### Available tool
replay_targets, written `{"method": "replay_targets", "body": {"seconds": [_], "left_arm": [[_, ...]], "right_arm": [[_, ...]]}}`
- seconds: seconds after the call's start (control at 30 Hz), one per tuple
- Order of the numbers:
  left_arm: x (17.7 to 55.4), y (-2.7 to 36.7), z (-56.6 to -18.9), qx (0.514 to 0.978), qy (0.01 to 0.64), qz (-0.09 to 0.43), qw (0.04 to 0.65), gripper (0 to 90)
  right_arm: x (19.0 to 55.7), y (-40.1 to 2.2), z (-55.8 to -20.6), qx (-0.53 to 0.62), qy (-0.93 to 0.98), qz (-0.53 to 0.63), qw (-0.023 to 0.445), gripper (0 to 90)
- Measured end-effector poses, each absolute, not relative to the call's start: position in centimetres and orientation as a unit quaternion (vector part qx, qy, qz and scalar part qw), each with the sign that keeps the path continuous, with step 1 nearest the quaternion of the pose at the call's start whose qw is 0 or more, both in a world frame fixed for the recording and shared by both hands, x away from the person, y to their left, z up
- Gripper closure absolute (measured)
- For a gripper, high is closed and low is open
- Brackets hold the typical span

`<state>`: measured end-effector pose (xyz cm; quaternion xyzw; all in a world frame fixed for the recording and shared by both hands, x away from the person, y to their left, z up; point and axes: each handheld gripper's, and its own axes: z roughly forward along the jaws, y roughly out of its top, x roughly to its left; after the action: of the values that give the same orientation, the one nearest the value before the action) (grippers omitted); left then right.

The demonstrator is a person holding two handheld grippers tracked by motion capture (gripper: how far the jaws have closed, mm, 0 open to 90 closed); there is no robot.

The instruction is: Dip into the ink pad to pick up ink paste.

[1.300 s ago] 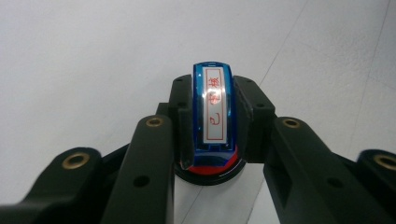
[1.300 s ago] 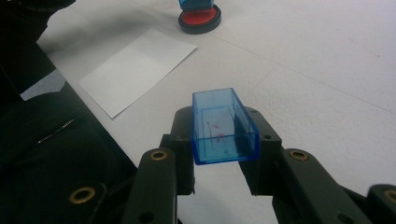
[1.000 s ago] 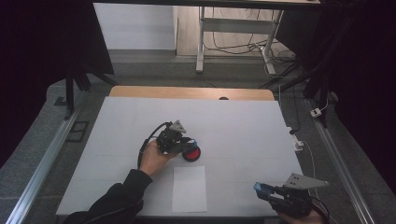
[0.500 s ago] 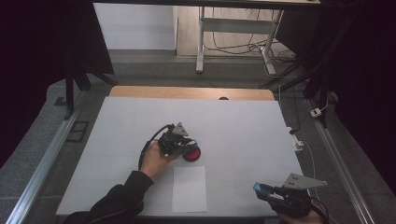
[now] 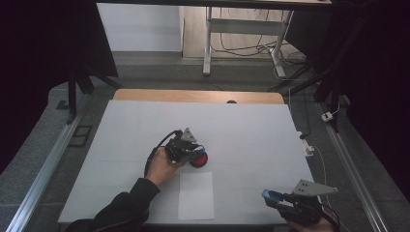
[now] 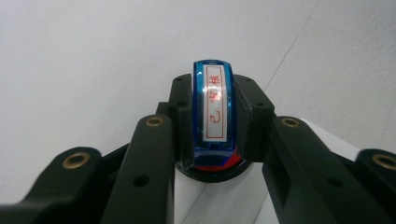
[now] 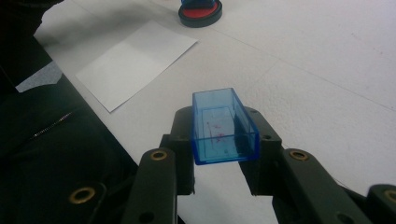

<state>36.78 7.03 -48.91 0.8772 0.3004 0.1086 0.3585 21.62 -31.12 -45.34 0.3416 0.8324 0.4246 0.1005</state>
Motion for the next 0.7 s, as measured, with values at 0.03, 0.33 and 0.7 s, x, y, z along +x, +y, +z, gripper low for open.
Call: {"method": "replay_targets", "body": {"seconds": [0.03, 0.33, 0.7], "left_arm": [[36.91, 7.14, -48.92, 0.876, 0.305, 0.102, 0.361, 71.1], [37.3, 7.68, -49.15, 0.867, 0.319, 0.081, 0.374, 71.0], [36.65, 7.22, -49.2, 0.87, 0.311, 0.108, 0.368, 71.0]], "right_arm": [[21.62, -31.11, -45.34, 0.342, 0.832, 0.424, 0.1, 68.7], [21.62, -31.09, -45.35, 0.342, 0.833, 0.424, 0.099, 68.7], [21.61, -31.09, -45.35, 0.341, 0.833, 0.424, 0.099, 68.7]]}}
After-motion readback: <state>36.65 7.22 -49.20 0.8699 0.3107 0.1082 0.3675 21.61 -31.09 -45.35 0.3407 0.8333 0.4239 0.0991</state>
